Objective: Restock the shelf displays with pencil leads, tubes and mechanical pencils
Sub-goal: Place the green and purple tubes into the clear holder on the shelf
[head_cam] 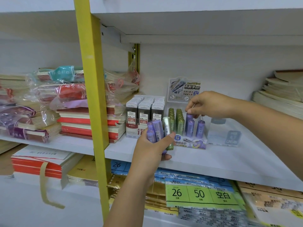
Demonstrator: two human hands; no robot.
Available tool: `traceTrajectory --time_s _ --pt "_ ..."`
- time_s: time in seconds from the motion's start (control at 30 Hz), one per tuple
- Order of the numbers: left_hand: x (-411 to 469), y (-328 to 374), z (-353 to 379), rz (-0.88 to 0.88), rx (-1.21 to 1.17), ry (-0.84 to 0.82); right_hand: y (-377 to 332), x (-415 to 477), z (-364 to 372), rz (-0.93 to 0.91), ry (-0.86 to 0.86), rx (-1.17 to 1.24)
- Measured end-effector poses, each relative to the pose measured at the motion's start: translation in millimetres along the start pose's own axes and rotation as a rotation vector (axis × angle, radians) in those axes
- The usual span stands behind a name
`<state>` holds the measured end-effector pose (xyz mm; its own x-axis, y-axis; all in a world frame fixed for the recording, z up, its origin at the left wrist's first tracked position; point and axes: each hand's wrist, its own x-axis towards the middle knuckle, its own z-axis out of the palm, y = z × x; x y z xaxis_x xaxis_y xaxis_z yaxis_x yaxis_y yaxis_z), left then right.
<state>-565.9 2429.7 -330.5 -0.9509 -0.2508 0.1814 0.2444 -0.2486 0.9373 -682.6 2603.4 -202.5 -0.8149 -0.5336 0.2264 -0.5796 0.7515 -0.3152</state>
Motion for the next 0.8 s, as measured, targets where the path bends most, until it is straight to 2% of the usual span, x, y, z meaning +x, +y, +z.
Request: traceTrajectory --time_s 0.17,0.27,0.33,0.4,0.5,0.7,0.8 --pt "-1 2 -1 -0.008 0.009 -0.041 -1 -5 5 -0.004 -0.016 -0.142" --pt "-2 3 -2 -0.001 -0.021 -0.069 -8 -22 6 -0.068 0.192 -0.168" --pt "-3 5 -2 0.004 -0.022 -0.088 -21 -41 12 -0.127 0.321 0.08" --pt "-5 7 -1 0.015 0.005 -0.106 -36 -60 22 -0.165 0.271 0.337" --pt "-8 9 2 0.019 0.034 -0.155 -44 -74 40 -0.105 0.162 0.577" --pt "-15 8 3 -0.006 0.025 -0.213 -39 -82 48 -0.041 0.184 0.803" --pt "-14 11 -2 0.032 0.03 -0.151 -34 -87 44 -0.047 0.076 0.86"
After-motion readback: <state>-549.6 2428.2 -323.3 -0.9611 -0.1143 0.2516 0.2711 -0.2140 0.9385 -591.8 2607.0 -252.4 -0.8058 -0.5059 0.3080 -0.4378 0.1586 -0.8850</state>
